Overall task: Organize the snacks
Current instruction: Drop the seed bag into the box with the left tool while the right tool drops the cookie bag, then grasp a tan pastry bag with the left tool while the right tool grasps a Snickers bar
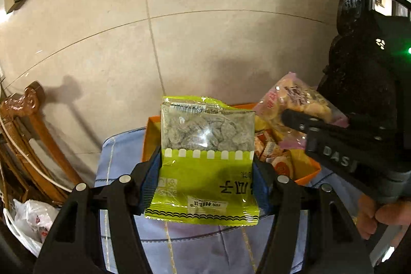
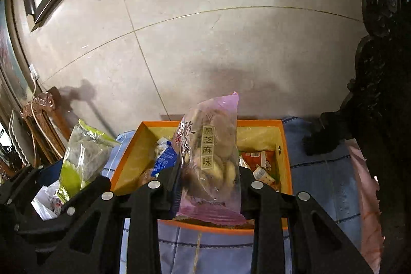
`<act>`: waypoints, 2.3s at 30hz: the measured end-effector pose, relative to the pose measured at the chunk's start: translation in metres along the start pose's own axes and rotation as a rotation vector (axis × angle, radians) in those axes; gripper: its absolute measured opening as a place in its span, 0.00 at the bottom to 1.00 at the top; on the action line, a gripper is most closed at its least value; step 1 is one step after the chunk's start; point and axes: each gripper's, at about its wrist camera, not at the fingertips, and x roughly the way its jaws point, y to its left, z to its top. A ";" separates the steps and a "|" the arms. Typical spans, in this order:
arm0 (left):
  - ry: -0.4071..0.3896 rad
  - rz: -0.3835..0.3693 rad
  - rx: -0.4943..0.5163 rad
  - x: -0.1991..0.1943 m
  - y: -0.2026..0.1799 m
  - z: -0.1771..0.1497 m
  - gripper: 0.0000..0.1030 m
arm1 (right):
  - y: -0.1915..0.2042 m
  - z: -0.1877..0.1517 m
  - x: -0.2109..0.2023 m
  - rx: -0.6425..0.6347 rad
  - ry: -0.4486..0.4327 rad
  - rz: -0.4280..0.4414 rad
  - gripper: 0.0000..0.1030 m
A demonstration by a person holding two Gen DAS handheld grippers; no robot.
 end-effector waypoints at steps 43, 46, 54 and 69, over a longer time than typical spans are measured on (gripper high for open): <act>0.521 -0.250 -0.050 0.079 -0.007 -0.280 0.53 | -0.008 -0.307 -0.029 -0.156 0.425 -0.070 0.16; 0.530 -0.234 -0.097 0.077 0.009 -0.281 0.51 | -0.012 -0.309 -0.030 -0.108 0.452 -0.059 0.16; 0.412 -0.286 -0.033 0.043 0.004 -0.262 0.22 | -0.029 -0.286 -0.064 0.012 0.392 -0.018 0.16; 0.470 -0.221 0.177 0.059 -0.023 -0.306 0.69 | -0.034 -0.272 -0.074 0.030 0.357 -0.003 0.15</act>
